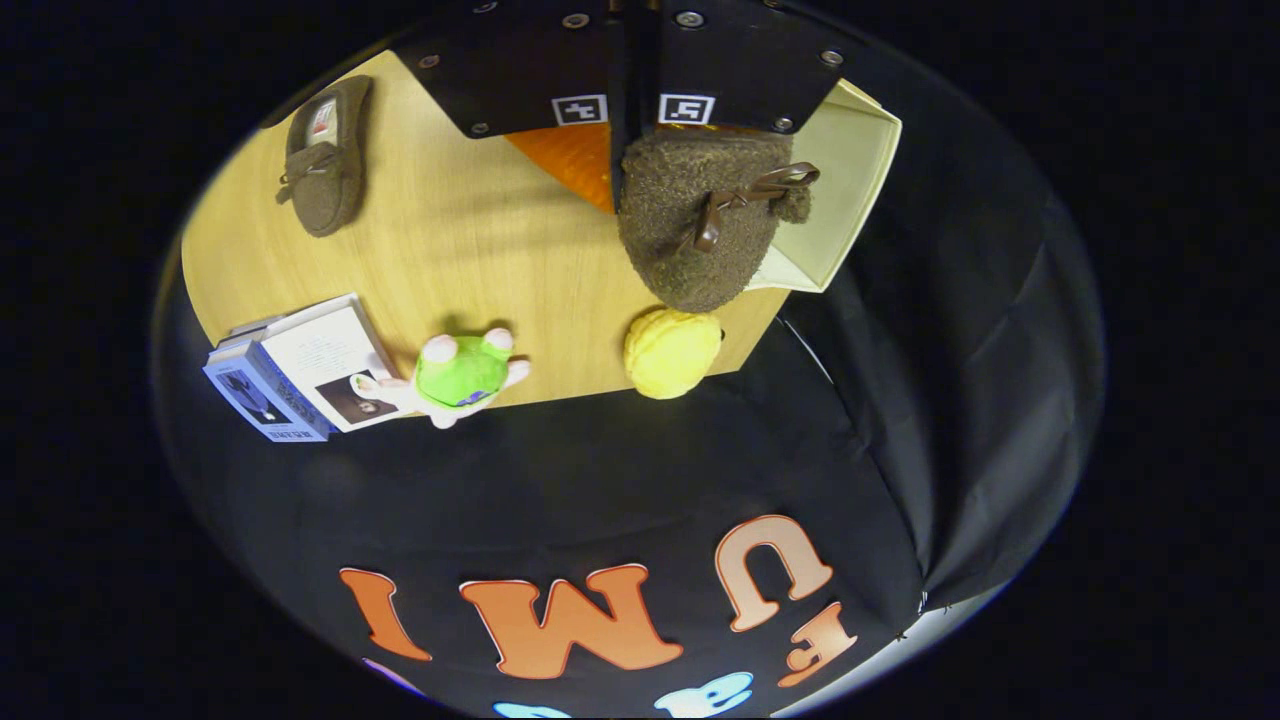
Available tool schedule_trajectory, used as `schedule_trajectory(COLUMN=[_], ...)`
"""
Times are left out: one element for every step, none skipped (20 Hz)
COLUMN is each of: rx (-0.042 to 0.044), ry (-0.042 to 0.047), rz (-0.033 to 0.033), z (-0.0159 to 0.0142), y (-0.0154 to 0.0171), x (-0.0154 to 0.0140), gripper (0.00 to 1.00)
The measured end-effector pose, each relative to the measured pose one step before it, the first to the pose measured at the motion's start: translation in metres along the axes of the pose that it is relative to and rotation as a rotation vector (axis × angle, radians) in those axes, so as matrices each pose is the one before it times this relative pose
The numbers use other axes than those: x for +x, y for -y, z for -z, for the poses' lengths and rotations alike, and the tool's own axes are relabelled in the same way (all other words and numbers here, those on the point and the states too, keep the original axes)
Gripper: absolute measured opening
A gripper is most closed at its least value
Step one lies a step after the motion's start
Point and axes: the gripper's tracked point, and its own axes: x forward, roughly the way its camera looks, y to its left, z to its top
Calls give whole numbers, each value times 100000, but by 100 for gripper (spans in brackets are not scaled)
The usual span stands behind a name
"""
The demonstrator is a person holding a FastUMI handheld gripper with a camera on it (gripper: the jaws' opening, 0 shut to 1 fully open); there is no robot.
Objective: Open the storage box then place both shoes into the box .Put the left shoe in first, then the right shoe, with the right side of both shoes facing outward in a uniform manner.
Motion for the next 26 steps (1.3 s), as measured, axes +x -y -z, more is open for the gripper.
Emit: schedule_trajectory(rx=[-309, -432, 691, 541, -427, -1041, -1160, 10, 777, 1050, 1002, 574, 314, 78, -271, -29, 421, 537, -118, -1270, 1117, 455, 823, -202, -632, -599], ry=[656, -274, -915, -1344, -773, -580, -199, -1174, -1726, -1904, -1420, -721, -984, -1009, -1031, -1364, -836, -1247, -870, -2976, -1398, -1146, -910, -1764, -3421, -4957], rz=[-1121, -1661, -1844, -1690, -797, 239, 373, 364, -314, -414, 240, 880, 1229, 807, 559, 656, 1022, 609, 905, 438, 780, 987, 170, -1005, -2822, -2390], z=[-99, -236, 5, 103, 52, 40, 75, 297, 492, 269, 254, 58, 260, 247, 384, 394, 439, 385, 484, 643, 678, 282, 152, 340, 704, 960], y=[-1075, -1260, -1274, -1203, -958, -693, -601, -475, -609, -590, -411, -216, -42, -287, -321, -171, -242, -188, -104, 3, -104, 39, -472, -417, -748, -540], x=[256, 202, 381, 381, 338, 533, 703, 599, 602, 811, 627, 671, 632, 700, 739, 590, 428, 478, 550, 543, 515, 531, 362, 222, 134, -261], gripper=[4, 4, 4, 4, 4, 4, 5, 5, 4, 4, 4, 5, 5, 4, 5, 5, 5, 5, 5, 6, 8, 10, 13, 14, 23, 31])
